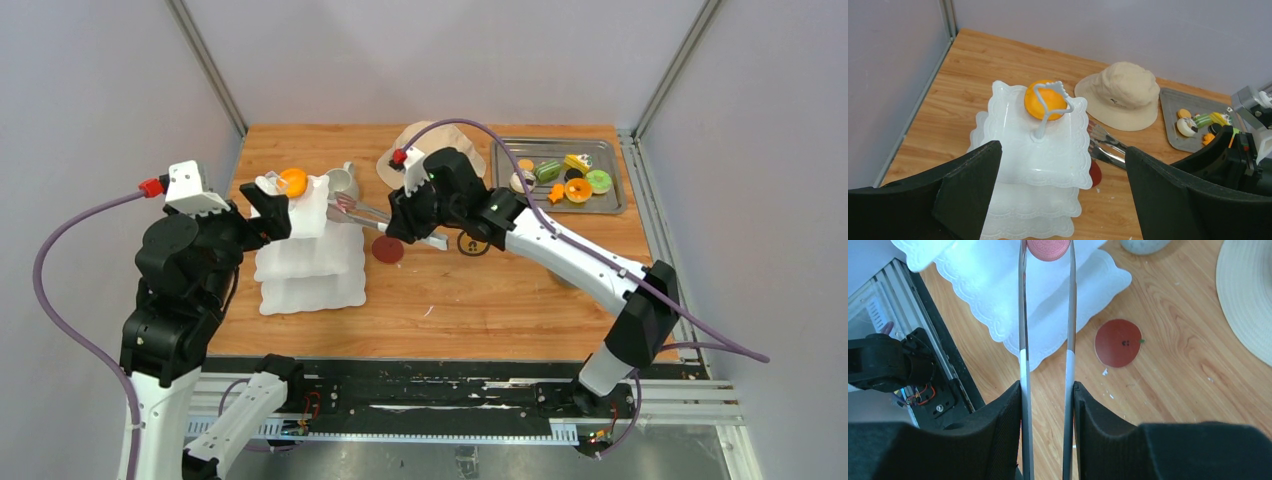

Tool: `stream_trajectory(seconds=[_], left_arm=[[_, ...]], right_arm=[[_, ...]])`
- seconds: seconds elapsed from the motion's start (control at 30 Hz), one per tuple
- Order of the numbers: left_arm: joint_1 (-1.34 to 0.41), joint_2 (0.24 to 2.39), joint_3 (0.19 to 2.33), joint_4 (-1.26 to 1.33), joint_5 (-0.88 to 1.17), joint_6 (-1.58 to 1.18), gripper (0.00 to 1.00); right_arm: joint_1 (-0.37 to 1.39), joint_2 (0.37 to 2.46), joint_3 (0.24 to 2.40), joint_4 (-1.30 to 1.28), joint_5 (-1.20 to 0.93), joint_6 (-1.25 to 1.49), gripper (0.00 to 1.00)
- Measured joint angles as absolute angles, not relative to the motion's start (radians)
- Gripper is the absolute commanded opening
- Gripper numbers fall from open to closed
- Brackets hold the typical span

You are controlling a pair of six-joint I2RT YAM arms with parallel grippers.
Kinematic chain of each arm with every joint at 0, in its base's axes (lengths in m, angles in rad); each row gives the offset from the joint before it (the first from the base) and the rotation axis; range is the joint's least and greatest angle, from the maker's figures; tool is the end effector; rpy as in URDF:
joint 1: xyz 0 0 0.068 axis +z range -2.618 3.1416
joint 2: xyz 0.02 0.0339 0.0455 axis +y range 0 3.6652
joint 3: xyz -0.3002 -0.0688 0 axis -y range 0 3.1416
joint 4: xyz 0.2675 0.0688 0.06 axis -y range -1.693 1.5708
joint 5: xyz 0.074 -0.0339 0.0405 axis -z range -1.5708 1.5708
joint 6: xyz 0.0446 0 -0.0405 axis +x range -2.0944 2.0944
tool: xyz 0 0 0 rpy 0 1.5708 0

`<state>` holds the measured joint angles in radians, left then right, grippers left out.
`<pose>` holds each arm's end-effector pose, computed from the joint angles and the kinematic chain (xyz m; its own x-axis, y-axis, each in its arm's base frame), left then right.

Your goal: Serve the afternoon tea

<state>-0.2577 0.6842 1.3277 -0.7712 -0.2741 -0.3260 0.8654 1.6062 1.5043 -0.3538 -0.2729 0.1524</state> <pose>0.0817 -0.0091 0.4969 -0.1121 -0.2893 -0.9507 -0.0530 0.9571 -0.2850 0.2553 0.3183 0.3945 -0.4171 -0.2644 -0.8695 -0.8365 0.4858 0.2536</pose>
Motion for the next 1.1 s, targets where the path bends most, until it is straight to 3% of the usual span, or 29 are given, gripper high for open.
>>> stream_trajectory(seconds=[0.57,0.87,1.1], left_arm=[[-0.258,0.68,1.308,-0.774,-0.276,-0.334,0.98],[-0.258,0.68,1.294,-0.774,-0.275,-0.337,0.98],[-0.258,0.68,1.294,-0.774,-0.275,-0.337,0.98]], right_arm=[[0.91,1.843,1.704,-0.349,-0.296,0.113,0.16],[0.916,1.903,1.782,-0.354,-0.306,0.111,0.36],[0.917,1.914,1.788,-0.371,-0.305,0.111,0.39]])
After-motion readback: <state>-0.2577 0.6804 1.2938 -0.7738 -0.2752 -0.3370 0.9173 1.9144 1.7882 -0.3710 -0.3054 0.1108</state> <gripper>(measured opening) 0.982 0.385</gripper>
